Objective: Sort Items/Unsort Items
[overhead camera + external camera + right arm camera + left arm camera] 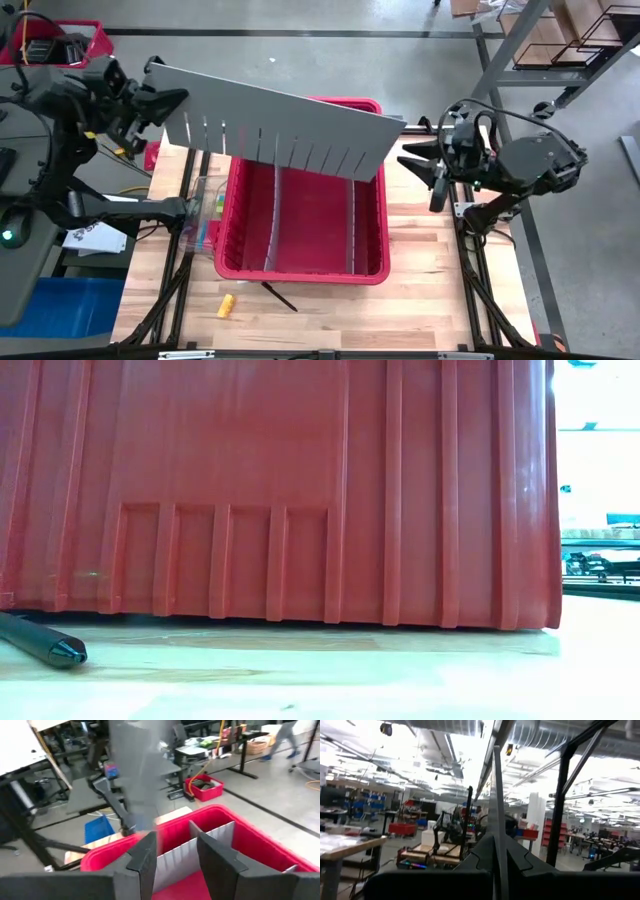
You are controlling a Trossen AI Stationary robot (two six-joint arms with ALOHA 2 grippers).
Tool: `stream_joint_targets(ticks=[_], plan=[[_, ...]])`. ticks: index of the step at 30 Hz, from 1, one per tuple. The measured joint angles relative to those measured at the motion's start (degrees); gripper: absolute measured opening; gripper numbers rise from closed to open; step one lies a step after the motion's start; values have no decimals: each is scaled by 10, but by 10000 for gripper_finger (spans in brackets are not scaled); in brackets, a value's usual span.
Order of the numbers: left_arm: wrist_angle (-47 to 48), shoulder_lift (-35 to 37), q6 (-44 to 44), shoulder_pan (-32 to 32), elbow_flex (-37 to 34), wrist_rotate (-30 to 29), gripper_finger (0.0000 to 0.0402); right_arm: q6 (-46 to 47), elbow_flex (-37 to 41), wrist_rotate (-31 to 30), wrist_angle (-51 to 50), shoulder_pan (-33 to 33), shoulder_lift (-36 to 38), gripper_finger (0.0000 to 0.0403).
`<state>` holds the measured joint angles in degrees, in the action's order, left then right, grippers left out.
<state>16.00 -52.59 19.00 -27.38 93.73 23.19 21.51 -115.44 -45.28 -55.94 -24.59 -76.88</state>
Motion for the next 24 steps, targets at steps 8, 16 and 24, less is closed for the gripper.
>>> stream_joint_targets(ticks=[8, 16, 24], plan=[[3, -4, 9, 0, 11, 0, 0, -36, 0, 52, 84, 39, 0, 131], [3, -17, 13, 0, 11, 0, 0, -75, 0, 92, 143, 45, 0, 131], [-28, -30, 15, 0, 11, 0, 0, -64, 0, 128, 142, 62, -5, 131]])
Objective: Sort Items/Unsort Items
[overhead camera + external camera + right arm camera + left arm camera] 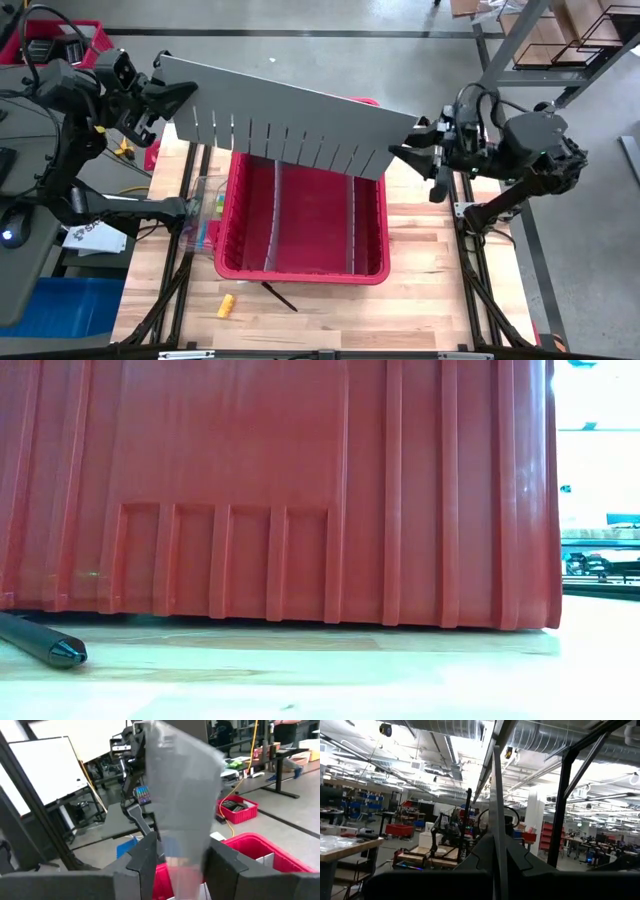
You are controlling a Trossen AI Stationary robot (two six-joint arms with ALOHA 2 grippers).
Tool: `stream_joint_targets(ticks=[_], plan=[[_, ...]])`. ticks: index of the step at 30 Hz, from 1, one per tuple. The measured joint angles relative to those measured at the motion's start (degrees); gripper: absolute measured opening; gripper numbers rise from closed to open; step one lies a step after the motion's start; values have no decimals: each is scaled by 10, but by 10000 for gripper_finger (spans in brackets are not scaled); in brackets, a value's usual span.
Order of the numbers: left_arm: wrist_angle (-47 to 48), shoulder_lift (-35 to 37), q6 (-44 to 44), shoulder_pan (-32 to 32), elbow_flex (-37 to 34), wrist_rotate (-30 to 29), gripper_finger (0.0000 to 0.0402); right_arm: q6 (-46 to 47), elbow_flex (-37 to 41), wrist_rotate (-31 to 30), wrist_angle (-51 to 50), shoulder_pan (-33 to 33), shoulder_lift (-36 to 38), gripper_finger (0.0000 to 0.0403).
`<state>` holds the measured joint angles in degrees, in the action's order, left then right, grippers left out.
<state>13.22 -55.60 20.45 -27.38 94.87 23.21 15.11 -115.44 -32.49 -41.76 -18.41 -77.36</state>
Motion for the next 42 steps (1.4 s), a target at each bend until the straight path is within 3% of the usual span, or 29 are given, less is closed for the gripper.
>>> stream_joint_targets(ticks=[12, 14, 17, 21, 26, 31, 36, 42], plan=[[7, -14, -6, 0, 0, 2, 0, -21, 0, 13, 23, 10, -11, 112], [8, -14, -5, 0, 0, 2, 0, -21, 0, 15, 20, 10, -10, 90], [20, -14, -6, 0, 0, 1, 0, -19, 0, 16, 8, 10, -10, 23], [98, -6, -58, 2, 0, -21, 0, 10, 0, 22, -8, 10, -10, 6], [233, -2, -93, 32, 0, -44, 0, 87, 0, 68, -105, 10, -11, 2], [338, -4, -101, 92, 0, -82, 0, 134, 0, 93, -163, 2, -27, 1], [418, -6, -97, 205, -12, -183, 0, 148, 0, 134, -177, -9, -45, 1], [467, -7, -38, 362, -98, -313, 0, 178, 0, 132, -223, -12, -51, 1]])
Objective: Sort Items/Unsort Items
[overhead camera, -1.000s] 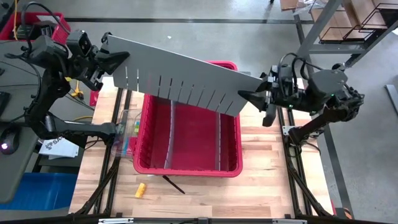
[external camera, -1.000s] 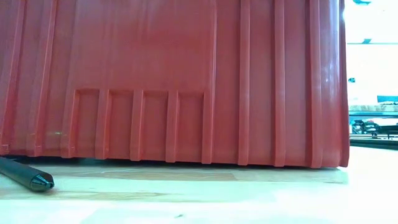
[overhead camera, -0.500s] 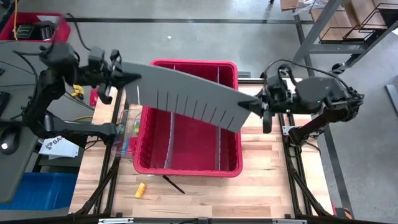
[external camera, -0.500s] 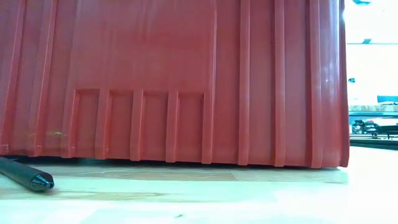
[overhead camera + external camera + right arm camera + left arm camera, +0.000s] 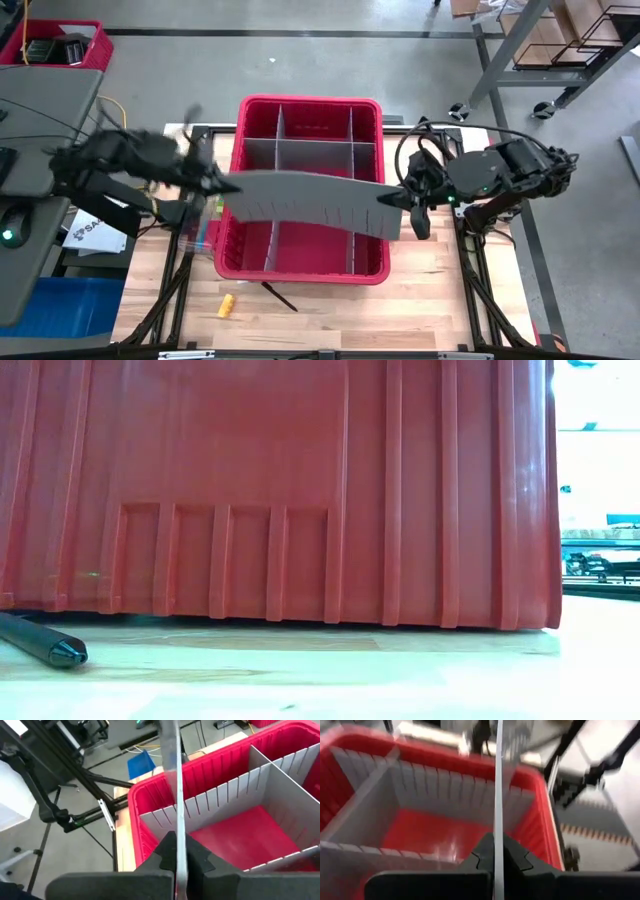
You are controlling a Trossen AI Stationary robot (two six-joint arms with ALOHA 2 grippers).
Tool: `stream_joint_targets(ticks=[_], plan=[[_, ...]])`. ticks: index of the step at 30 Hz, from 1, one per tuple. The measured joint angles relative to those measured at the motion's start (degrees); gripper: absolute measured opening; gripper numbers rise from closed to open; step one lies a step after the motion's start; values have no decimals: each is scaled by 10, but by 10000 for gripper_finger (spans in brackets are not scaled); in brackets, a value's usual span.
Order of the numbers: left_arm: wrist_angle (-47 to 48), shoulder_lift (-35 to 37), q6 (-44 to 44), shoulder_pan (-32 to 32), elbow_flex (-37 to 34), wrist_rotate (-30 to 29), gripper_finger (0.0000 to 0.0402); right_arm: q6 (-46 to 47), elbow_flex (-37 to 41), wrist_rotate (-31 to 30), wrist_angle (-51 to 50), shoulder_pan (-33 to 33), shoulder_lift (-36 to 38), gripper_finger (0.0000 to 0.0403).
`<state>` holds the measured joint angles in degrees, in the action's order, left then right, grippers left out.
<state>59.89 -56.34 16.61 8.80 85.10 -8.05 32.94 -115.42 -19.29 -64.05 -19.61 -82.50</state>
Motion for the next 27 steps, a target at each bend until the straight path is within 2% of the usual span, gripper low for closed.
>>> stream_joint_targets(ticks=[6, 11, 17, 22, 27], plan=[[-23, 0, 43, 109, -81, -95, 0, 0, 0, -6, 30, 1, -1, 0], [-4, 17, 9, 129, -83, -152, 0, -2, -1, -16, 44, 1, -24, 0], [71, 44, 9, 129, -83, -148, 0, 1, 0, 3, 38, -12, -67, 0], [77, 50, -11, 129, -82, -148, 0, 21, 1, 2, 37, -23, -69, 0], [80, 50, -21, 129, -82, -102, 0, 33, 1, 3, 37, -30, -70, 0]])
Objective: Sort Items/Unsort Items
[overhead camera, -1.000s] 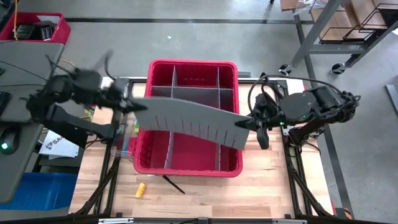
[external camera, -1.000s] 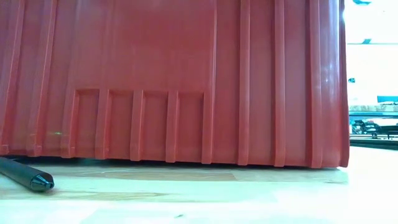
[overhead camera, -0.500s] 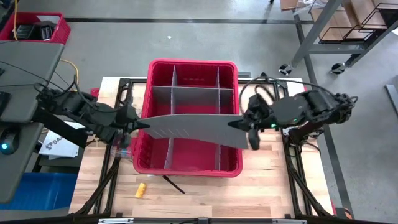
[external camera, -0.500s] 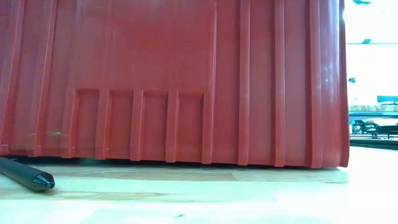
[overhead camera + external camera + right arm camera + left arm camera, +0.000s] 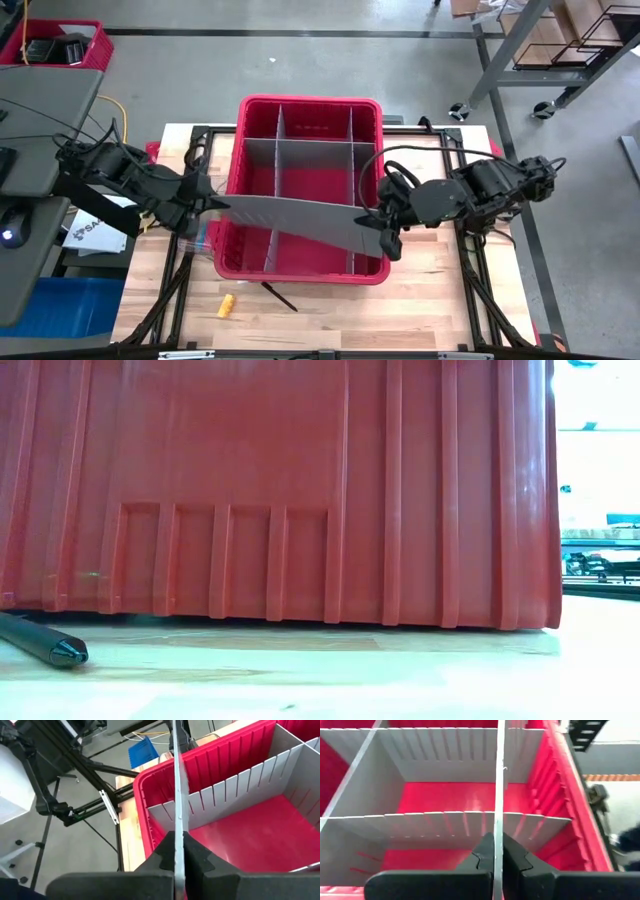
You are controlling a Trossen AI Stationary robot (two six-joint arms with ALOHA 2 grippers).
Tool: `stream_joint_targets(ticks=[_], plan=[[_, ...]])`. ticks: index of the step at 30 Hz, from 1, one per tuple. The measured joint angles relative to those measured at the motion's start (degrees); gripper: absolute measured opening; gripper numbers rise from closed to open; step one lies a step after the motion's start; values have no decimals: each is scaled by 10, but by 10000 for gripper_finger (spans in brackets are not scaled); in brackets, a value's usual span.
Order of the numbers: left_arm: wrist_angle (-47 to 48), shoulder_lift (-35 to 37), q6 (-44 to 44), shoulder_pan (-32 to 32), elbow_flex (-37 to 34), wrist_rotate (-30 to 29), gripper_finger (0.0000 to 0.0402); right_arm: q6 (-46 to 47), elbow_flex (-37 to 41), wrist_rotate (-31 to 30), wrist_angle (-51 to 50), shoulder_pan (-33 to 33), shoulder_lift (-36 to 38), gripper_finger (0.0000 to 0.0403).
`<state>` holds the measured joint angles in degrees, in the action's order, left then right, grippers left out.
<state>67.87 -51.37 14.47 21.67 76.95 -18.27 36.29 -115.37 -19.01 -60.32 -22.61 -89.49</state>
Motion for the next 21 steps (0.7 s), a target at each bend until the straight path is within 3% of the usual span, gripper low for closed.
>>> stream_joint_targets(ticks=[3, 11, 21], plan=[[6, 0, 4, 0, 0, 14, 0, 10, 0, 1, 0, 0, 0, 0], [12, 0, -49, 0, 0, -18, 0, 13, 0, -5, 1, 0, -2, 0], [46, 10, -37, 0, 0, -4, 0, 13, 0, -5, 12, 1, -10, 0]])
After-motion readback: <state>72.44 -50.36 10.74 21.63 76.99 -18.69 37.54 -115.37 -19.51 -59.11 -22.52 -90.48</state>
